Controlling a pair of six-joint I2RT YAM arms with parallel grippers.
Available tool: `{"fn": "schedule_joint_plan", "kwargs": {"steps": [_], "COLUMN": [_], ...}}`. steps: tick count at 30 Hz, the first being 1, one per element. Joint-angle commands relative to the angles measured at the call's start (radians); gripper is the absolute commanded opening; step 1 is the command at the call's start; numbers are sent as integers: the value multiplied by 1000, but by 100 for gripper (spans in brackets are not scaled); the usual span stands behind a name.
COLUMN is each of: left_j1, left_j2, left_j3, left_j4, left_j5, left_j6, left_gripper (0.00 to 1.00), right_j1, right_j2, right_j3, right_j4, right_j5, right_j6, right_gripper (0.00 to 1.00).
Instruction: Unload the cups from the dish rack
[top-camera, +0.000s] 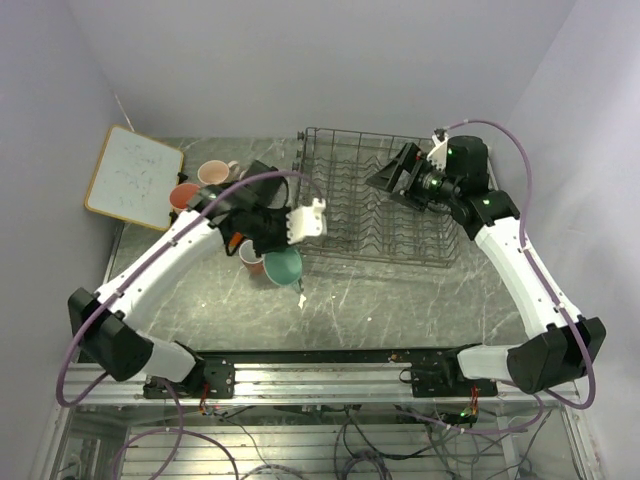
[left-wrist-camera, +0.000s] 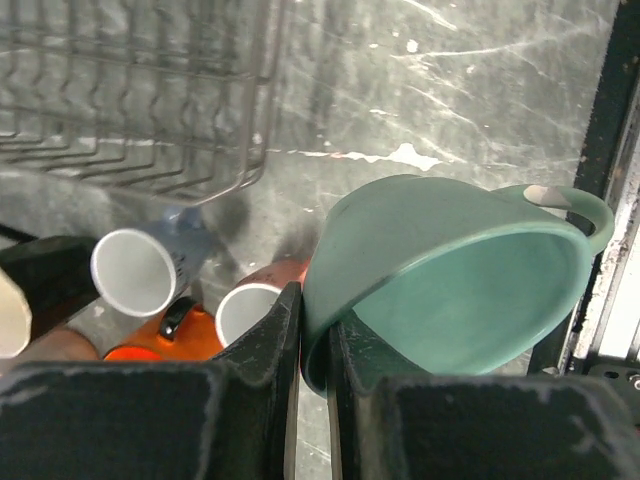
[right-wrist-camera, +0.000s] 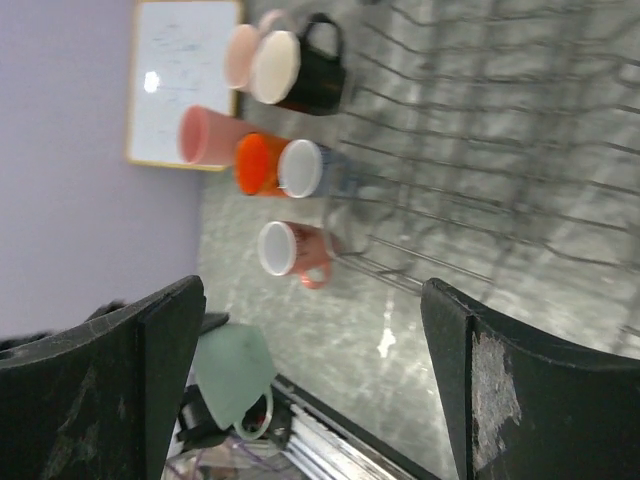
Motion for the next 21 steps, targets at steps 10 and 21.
{"fn": "schedule_joint_plan", "kwargs": {"steps": [10, 21], "left_j1": [-204, -231], "left_j2": [221, 296], "left_j3": [-125, -193], "left_j4": [118, 202], "left_j5": [-277, -241], "left_j6": [-101, -92], "left_gripper": [7, 7], "right_j1": [-51, -63], "right_j2": [-1, 8], "right_j3": [8, -8], "right_j4": [-174, -162], "right_j5": [226, 233], "right_j6": [-111, -125], "right_gripper": [89, 89]}}
